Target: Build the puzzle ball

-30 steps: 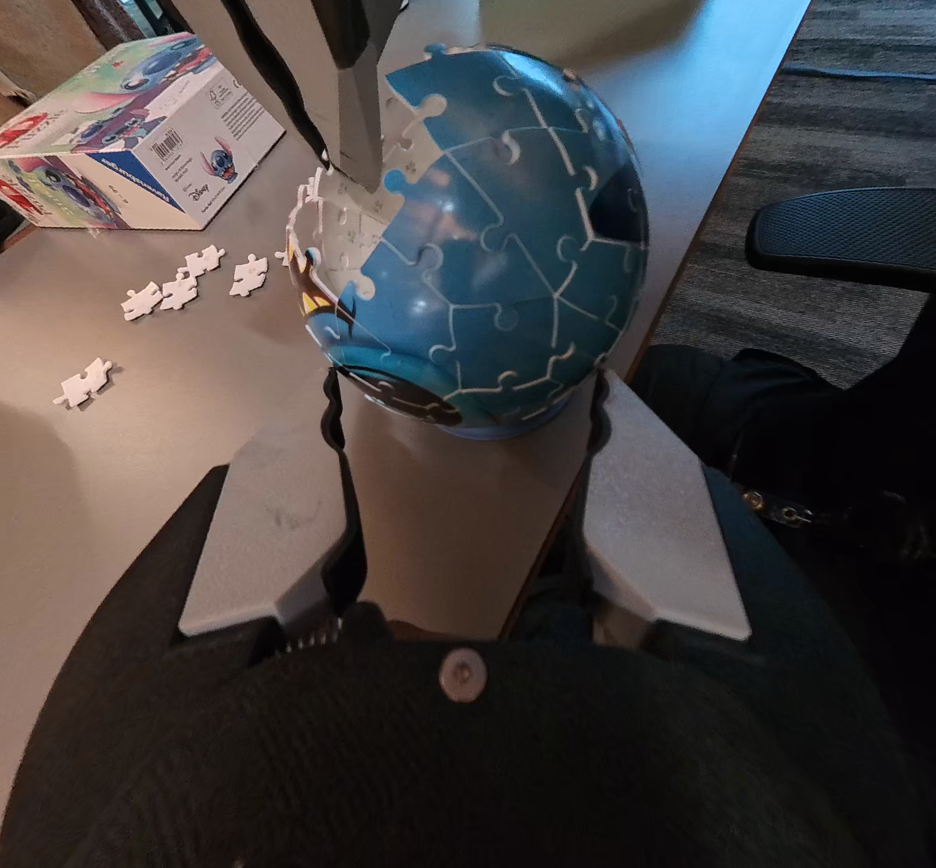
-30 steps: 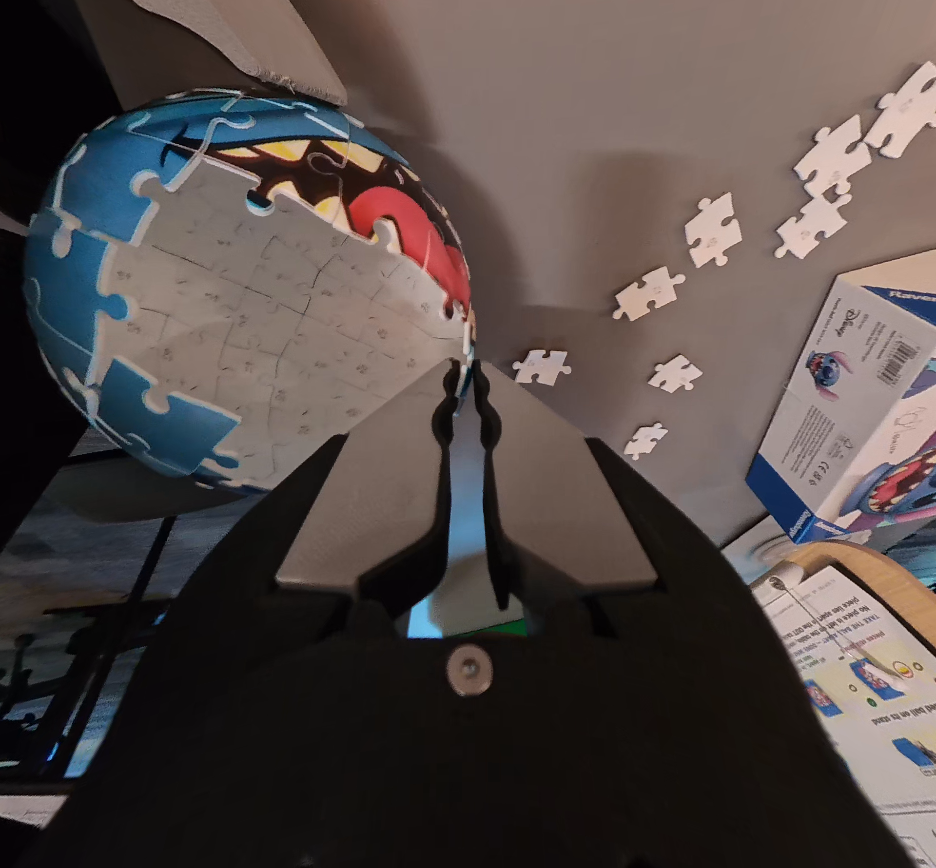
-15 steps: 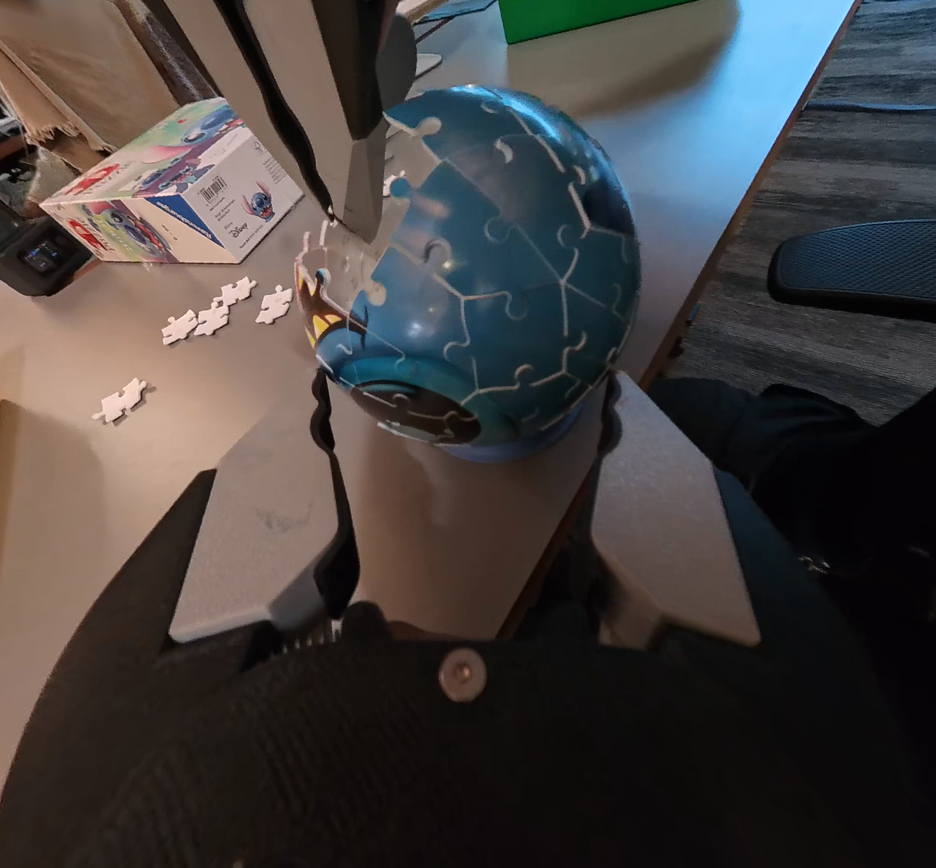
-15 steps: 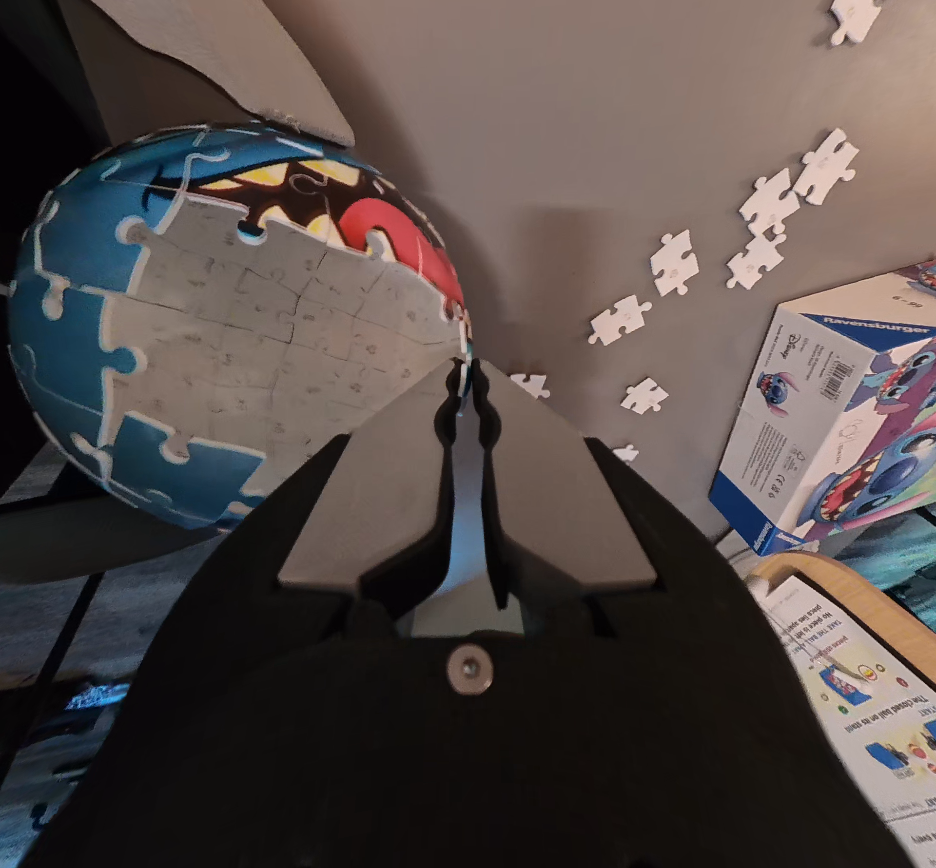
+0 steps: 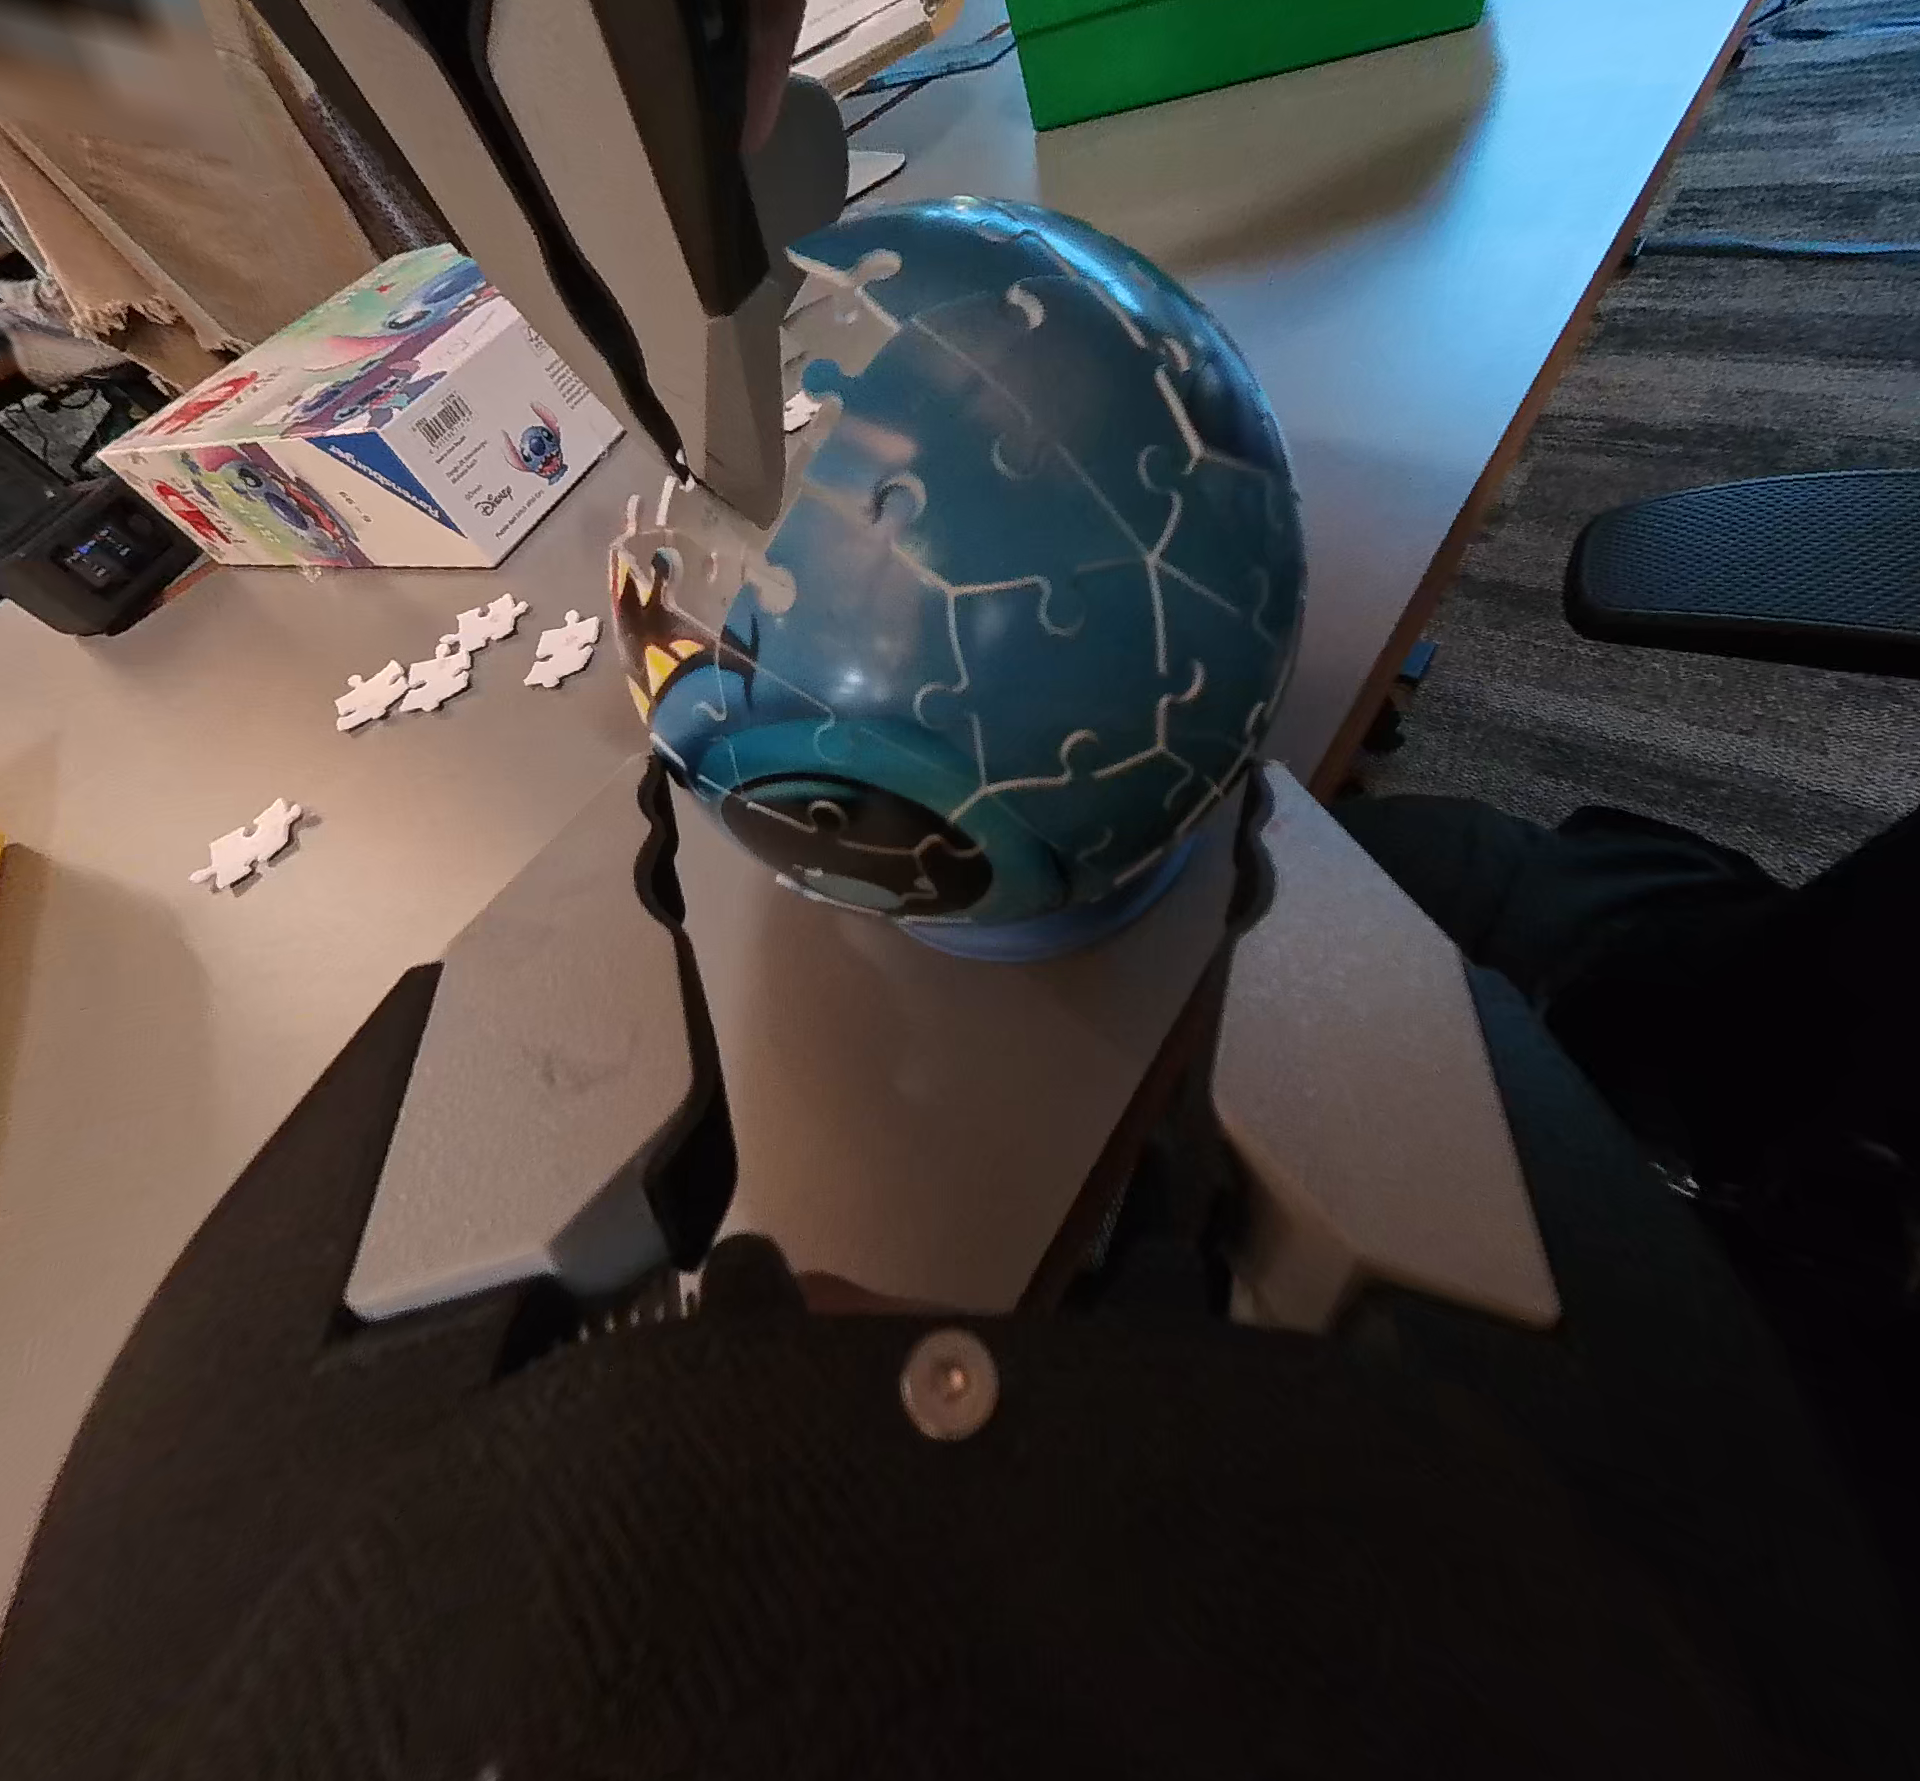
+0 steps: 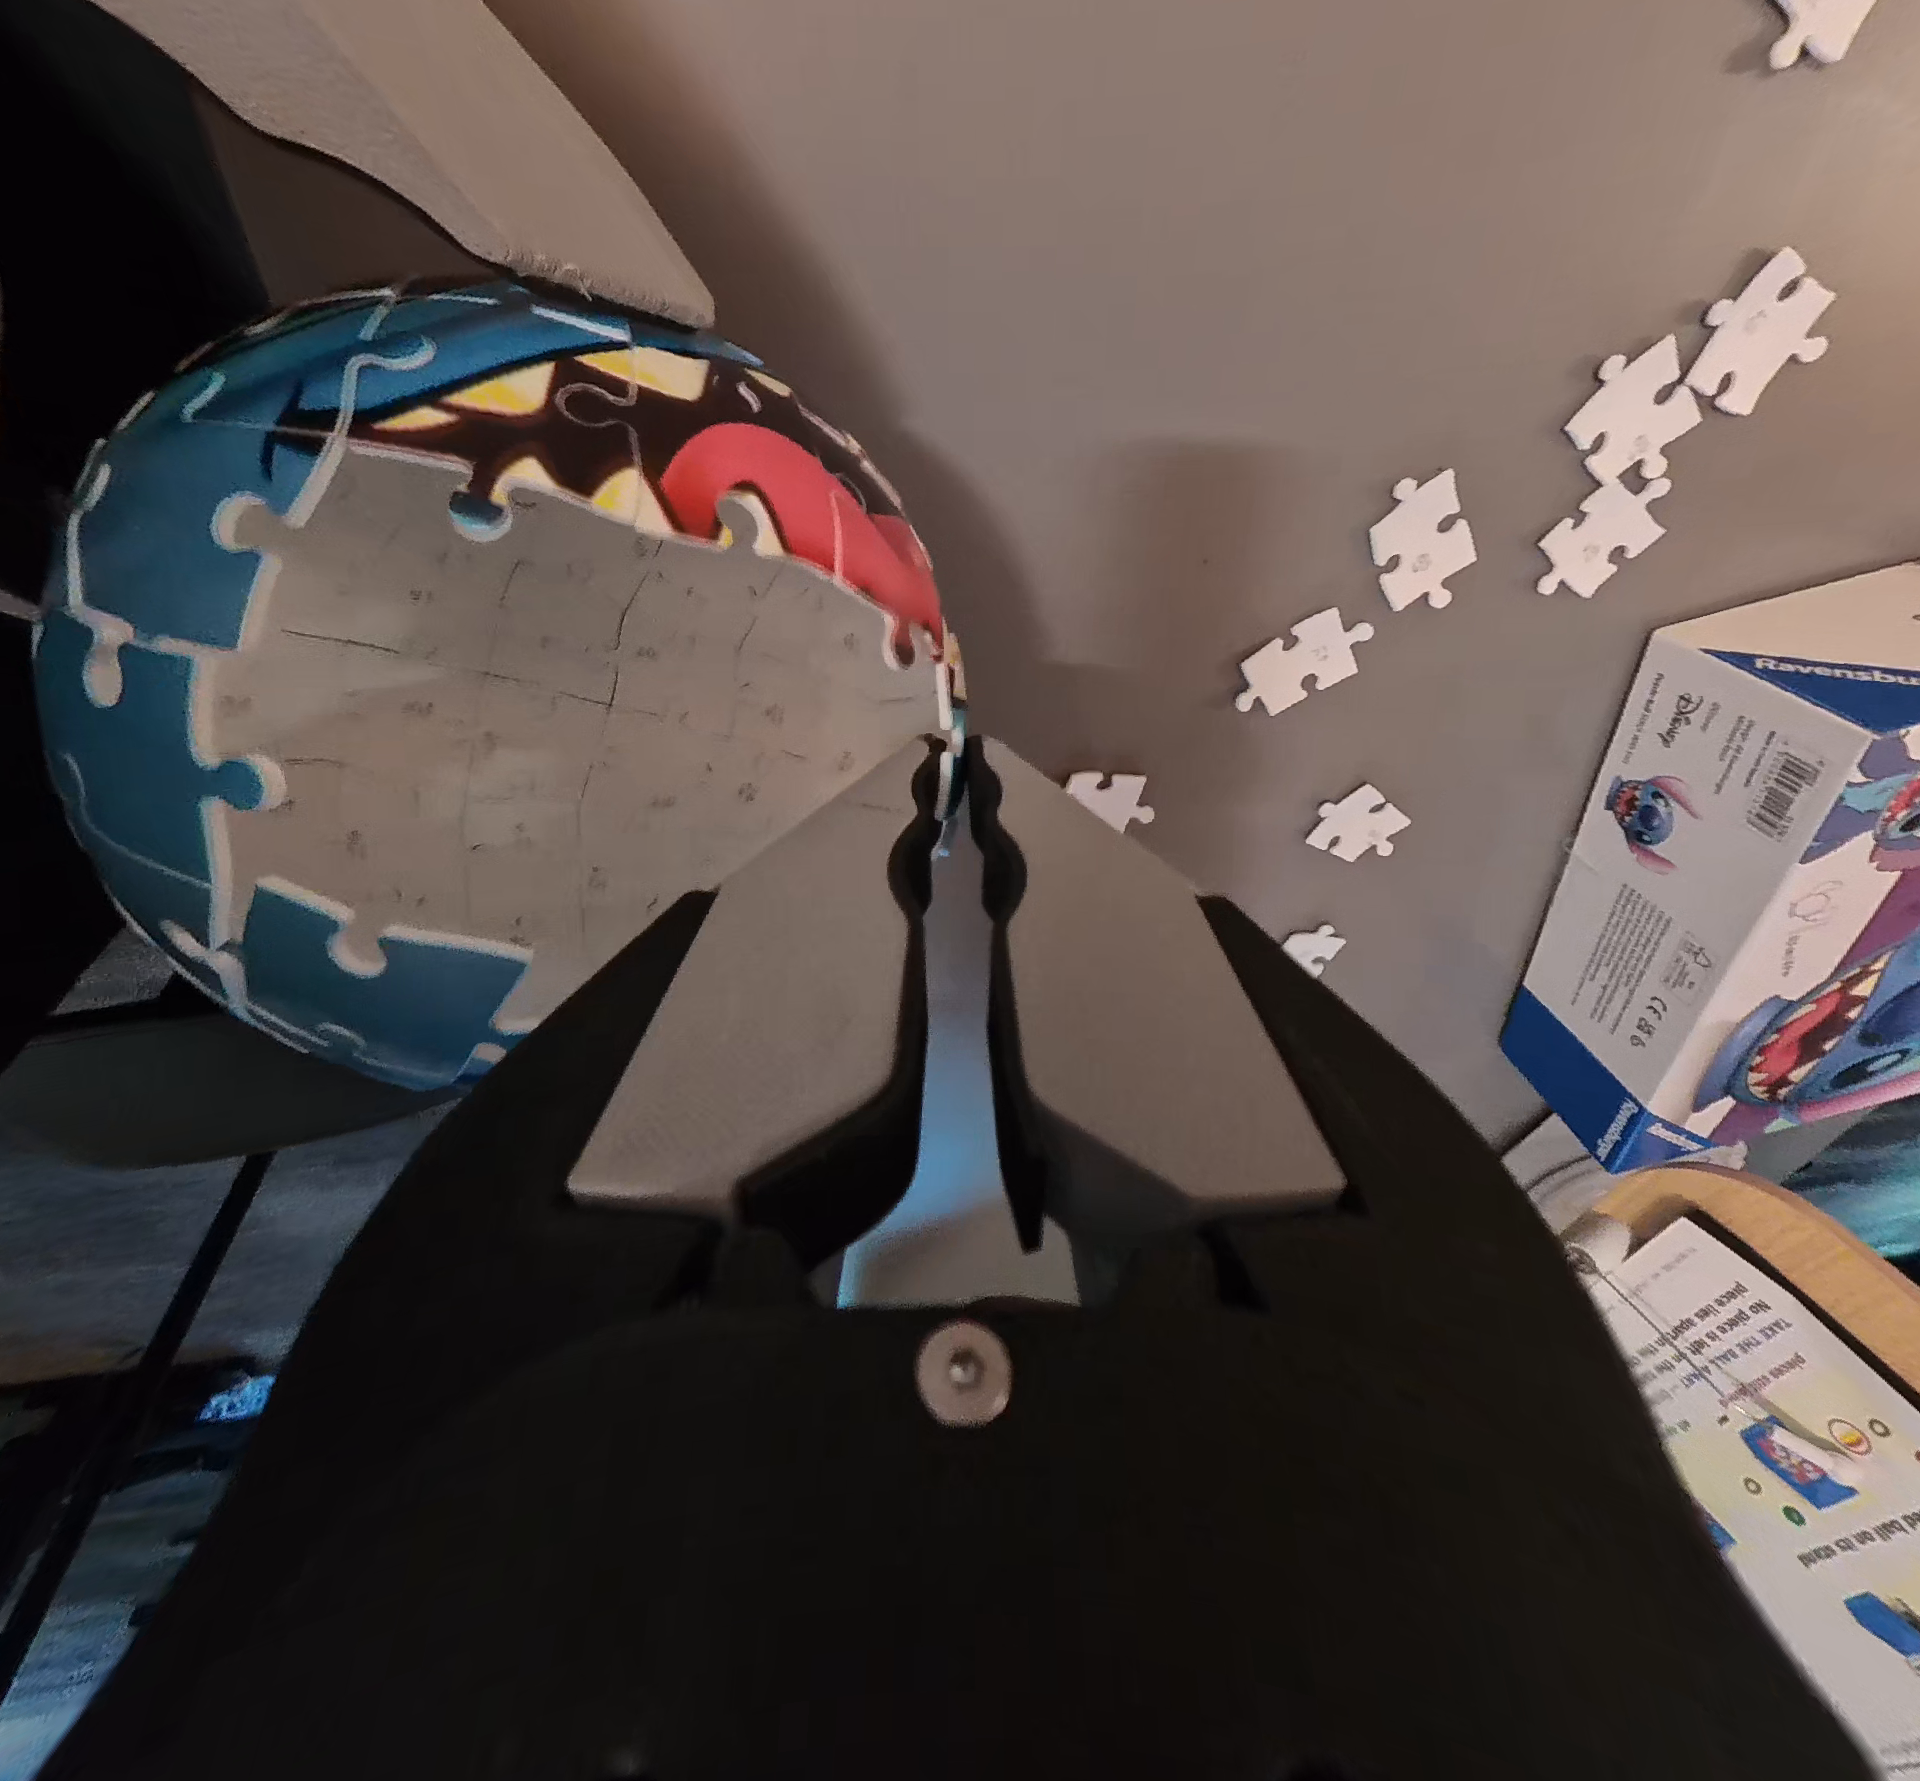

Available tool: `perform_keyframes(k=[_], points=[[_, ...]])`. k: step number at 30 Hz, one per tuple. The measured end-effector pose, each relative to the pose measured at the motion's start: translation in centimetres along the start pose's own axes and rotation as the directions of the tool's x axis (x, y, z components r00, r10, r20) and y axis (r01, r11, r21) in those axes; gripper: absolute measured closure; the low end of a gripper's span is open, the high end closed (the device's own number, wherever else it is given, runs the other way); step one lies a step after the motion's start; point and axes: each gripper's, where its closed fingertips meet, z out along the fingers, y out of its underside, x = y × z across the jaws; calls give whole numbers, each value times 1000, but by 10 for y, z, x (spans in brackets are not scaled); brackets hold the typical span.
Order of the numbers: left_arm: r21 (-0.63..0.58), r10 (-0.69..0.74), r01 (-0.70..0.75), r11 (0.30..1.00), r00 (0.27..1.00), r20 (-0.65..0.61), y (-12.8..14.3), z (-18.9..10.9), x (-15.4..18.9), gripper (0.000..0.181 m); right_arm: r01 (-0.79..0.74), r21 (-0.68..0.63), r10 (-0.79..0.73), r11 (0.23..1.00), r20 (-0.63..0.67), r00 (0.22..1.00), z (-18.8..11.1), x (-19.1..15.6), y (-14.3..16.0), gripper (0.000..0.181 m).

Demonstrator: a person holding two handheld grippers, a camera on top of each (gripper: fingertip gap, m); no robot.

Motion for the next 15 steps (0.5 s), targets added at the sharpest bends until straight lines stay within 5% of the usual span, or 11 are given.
perform_keyframes(k=[15], points=[[-2,11,-11,1000,1000,2,0,-1,1,77,62,-137,-53,989,68,996,-3,-2,2,178]])
